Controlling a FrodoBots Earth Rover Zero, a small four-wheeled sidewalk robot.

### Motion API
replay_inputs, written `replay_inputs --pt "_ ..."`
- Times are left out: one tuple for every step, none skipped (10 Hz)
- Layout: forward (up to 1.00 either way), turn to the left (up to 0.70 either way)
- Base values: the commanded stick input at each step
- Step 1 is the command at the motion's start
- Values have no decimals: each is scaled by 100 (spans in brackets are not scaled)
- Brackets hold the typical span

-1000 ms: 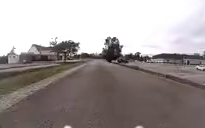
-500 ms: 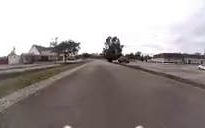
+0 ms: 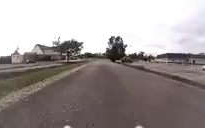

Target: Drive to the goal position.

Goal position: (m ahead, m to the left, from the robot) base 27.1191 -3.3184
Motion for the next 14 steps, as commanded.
replay_inputs --pt "70 0" --pt "70 0" --pt "70 0" --pt "70 0" --pt "70 0" --pt "70 0" --pt "70 0" --pt "70 0" --pt "70 0" --pt "70 0" --pt "70 0" --pt "70 0" --pt "70 0" --pt "70 0"
